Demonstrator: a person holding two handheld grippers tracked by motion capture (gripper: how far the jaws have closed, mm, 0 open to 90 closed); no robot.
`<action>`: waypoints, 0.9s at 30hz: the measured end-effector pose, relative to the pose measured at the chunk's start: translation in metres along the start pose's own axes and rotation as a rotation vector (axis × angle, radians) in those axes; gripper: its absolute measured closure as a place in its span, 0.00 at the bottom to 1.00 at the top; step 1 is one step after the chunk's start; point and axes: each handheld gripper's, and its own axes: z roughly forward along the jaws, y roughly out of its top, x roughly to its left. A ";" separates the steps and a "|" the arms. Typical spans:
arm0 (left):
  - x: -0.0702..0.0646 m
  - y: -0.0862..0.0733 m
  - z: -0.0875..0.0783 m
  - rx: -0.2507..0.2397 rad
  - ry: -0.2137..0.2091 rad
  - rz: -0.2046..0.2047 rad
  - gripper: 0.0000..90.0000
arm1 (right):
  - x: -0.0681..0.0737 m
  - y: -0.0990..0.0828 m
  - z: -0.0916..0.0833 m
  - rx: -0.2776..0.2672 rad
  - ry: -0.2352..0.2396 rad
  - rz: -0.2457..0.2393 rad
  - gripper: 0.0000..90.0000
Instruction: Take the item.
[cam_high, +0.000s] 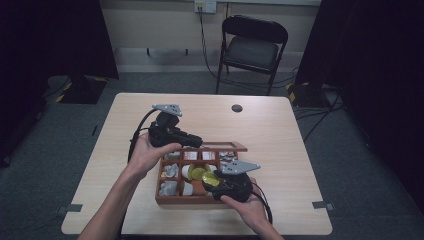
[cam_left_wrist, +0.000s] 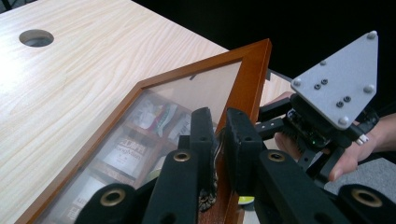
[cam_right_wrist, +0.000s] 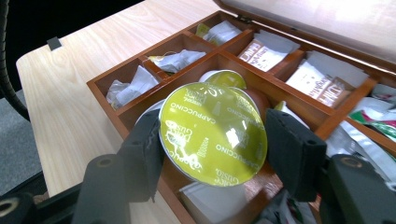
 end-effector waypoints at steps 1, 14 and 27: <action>0.000 0.000 0.000 0.000 0.000 0.000 0.91 | -0.001 0.000 -0.002 -0.006 -0.003 0.004 0.44; 0.000 0.000 0.000 0.002 0.001 -0.002 0.91 | -0.015 -0.004 -0.024 -0.038 -0.037 0.027 0.44; 0.000 0.000 0.000 0.003 0.002 -0.001 0.91 | -0.036 -0.013 -0.048 -0.064 -0.094 0.071 0.44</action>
